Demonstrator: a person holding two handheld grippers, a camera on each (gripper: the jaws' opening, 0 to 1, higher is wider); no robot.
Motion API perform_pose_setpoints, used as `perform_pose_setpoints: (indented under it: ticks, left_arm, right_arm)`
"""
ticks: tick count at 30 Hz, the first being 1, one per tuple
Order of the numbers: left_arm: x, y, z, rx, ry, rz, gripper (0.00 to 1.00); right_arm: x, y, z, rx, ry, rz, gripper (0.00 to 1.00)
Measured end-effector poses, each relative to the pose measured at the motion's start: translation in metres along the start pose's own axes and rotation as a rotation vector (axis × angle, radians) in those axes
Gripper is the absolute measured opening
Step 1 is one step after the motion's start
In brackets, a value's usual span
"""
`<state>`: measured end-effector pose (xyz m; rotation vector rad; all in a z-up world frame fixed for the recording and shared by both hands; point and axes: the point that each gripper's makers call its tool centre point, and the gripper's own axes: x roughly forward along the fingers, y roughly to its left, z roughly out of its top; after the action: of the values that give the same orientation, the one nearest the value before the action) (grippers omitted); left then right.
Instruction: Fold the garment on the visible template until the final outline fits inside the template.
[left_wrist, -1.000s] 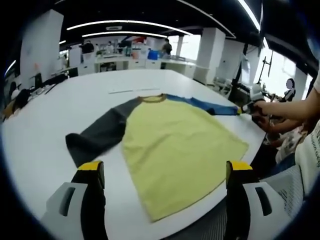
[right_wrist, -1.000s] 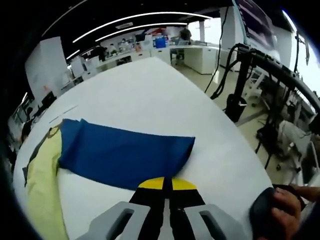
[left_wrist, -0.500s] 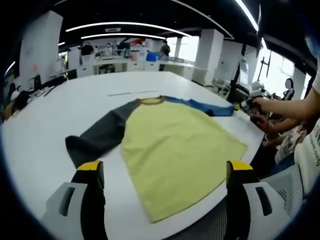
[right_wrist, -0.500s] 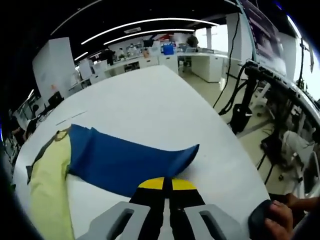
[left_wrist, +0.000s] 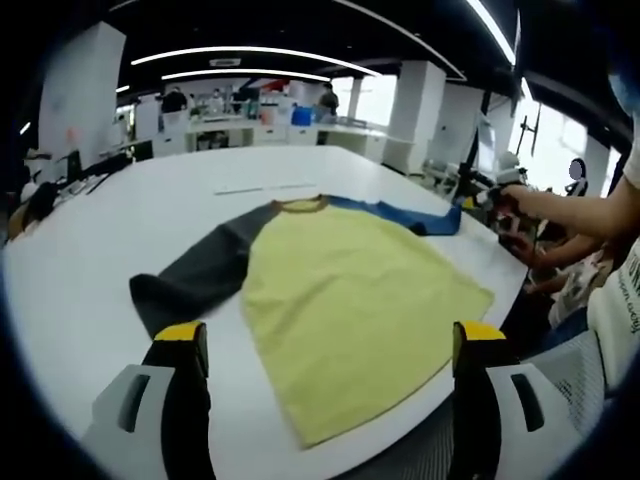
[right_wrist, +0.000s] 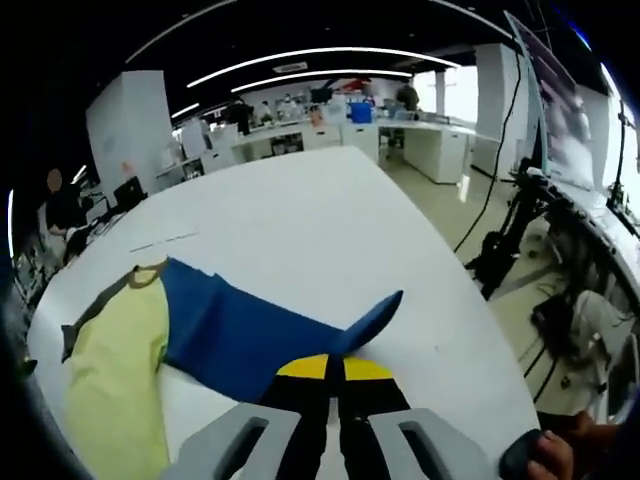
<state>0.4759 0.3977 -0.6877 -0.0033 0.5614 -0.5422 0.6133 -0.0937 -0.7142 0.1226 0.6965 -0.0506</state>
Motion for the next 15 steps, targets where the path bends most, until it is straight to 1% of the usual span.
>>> perform_pose_setpoints:
  ticks: [15]
  left_arm:
    - [-0.003,0.002,-0.001,-0.007,-0.003,-0.001,0.99]
  right_arm:
    - [0.006,0.037,0.024,-0.050,-0.023,0.070,0.00]
